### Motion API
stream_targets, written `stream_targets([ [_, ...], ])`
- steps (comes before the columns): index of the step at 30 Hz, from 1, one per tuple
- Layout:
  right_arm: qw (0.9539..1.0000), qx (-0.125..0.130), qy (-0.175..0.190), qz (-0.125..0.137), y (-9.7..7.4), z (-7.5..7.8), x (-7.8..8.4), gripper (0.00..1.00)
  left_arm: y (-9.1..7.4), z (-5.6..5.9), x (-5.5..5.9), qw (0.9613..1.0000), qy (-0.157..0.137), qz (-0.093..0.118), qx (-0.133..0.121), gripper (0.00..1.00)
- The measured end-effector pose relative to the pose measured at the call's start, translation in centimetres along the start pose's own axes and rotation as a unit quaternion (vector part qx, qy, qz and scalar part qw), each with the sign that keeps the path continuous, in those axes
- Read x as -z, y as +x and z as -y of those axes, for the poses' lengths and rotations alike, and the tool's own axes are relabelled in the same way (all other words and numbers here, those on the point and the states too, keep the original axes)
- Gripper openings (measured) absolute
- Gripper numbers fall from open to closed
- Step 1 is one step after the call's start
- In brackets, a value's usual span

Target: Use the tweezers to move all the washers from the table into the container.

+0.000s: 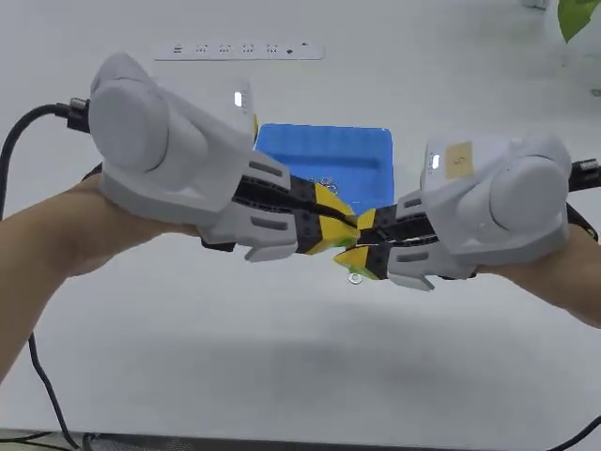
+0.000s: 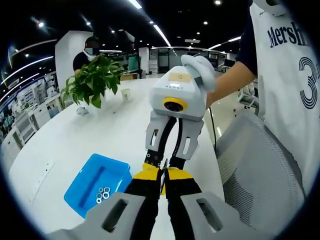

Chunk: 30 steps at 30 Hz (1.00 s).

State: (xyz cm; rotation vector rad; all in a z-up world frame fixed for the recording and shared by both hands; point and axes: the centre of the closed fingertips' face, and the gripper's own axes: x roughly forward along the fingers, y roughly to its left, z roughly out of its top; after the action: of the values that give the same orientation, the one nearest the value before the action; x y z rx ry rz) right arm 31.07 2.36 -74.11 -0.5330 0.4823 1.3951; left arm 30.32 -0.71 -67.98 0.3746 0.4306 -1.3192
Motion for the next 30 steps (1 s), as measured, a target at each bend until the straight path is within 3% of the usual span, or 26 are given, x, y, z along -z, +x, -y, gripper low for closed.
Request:
stream_targets([
  [9, 0.9998, -0.006, 0.018, 0.001, 0.3, -0.6, 1.7, 0.12, 1.4, 0.6, 1.0, 0.9999, -0.011, -0.005, 0.011, 0.07],
  [17, 0.9993, -0.008, 0.035, 0.002, 0.5, -0.6, 2.6, 0.12, 2.2, 0.5, 1.7, 0.9996, -0.024, -0.006, 0.015, 0.07],
  [30, 0.9989, -0.007, 0.046, 0.006, 0.9, -0.4, 3.1, 0.12, 2.6, 0.2, 2.2, 0.9994, -0.031, -0.010, 0.013, 0.07],
])
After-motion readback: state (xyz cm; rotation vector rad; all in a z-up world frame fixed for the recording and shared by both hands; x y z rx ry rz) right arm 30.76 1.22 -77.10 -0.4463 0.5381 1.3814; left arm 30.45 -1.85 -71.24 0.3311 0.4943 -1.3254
